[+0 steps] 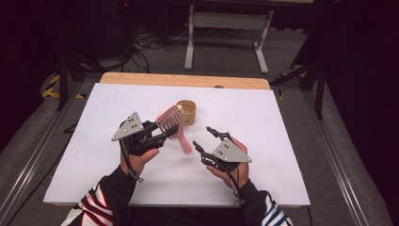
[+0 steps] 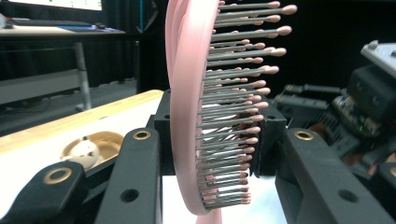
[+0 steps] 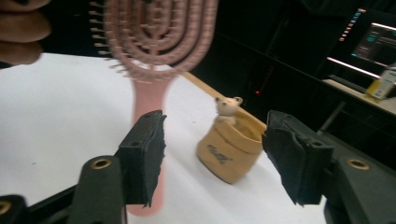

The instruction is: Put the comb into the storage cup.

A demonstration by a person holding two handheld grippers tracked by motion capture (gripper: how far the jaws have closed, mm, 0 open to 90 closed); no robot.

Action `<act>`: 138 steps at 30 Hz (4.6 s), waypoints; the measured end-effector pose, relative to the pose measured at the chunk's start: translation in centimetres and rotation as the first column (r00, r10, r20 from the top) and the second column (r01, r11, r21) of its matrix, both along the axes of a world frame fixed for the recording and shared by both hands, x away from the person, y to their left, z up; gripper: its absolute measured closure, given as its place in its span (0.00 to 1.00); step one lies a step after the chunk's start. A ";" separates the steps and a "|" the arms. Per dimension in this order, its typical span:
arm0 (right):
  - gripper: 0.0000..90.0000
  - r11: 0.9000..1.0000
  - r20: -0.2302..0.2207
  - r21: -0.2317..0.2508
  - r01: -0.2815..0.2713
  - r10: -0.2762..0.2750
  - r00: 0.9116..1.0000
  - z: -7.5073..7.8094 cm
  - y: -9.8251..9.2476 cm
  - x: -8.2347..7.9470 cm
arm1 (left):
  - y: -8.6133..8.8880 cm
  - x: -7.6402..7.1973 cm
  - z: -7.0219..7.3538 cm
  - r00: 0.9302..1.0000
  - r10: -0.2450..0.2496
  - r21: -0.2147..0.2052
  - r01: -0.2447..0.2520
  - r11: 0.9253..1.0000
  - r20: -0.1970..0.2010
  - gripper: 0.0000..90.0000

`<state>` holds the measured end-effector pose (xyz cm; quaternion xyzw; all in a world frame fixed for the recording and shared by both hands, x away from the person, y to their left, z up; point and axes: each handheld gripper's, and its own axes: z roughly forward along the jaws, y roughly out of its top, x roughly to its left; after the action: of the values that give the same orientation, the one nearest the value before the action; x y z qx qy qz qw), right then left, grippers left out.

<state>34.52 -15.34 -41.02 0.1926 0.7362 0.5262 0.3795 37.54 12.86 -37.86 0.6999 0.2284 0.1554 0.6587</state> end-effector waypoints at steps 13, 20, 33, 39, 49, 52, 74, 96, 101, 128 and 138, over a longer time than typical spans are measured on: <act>0.26 0.999 -0.010 0.025 0.038 -0.038 0.999 -0.2 -2.9 -0.1 | 1.4 0.1 0.8 0.998 0.054 -0.008 -0.054 0.999 0.030 0.71; 0.24 0.999 -0.021 0.003 0.032 -0.032 0.999 -1.1 -3.9 -0.9 | 2.3 -0.1 1.5 0.992 0.108 -0.002 -0.108 0.994 0.061 0.71; 0.18 0.993 -0.034 -0.020 0.114 -0.115 0.993 -1.8 -5.7 -1.7 | 2.9 0.2 1.9 0.990 0.126 -0.006 -0.125 0.992 0.070 0.71; 0.12 0.990 -0.066 -0.007 0.138 -0.139 0.988 -2.2 -7.0 -1.9 | 3.3 0.4 2.8 0.988 0.133 -0.025 -0.131 0.991 0.078 0.71; 0.03 0.984 -0.091 0.025 0.177 -0.174 0.981 -2.6 -9.1 -2.4 | 3.1 0.7 5.5 0.985 0.131 -0.048 -0.126 0.991 0.113 0.71; 0.04 0.981 -0.085 0.031 0.191 -0.188 0.978 -3.1 -9.5 -2.5 | 2.8 1.1 6.2 0.985 0.128 -0.052 -0.123 0.991 0.115 0.71; 0.05 0.979 -0.089 0.019 0.201 -0.198 0.976 -3.5 -9.8 -2.6 | 0.5 4.1 9.8 0.980 0.130 -0.026 -0.128 0.991 0.149 0.71; 0.06 0.980 -0.080 0.013 0.198 -0.197 0.977 -3.4 -9.7 -2.6 | -0.8 6.5 10.5 0.981 0.145 -0.013 -0.145 0.989 0.129 0.71; 0.06 0.981 -0.081 0.015 0.195 -0.193 0.978 -3.4 -9.8 -2.6 | -1.0 7.0 10.5 0.982 0.143 -0.008 -0.143 0.990 0.123 0.71; 0.06 0.985 -0.084 0.004 0.175 -0.174 0.981 -3.5 -9.7 -2.6 | -2.9 10.2 9.0 0.983 0.172 0.068 -0.176 0.982 0.061 0.71; 0.06 0.986 -0.091 0.004 0.167 -0.166 0.982 -3.5 -9.6 -2.6 | -3.5 11.1 8.0 0.983 0.181 0.079 -0.182 0.980 0.030 0.71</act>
<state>31.94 -24.96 -44.55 0.2790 0.7309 0.4877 0.3874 48.68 9.39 -29.90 0.7004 0.2774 0.2318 0.6154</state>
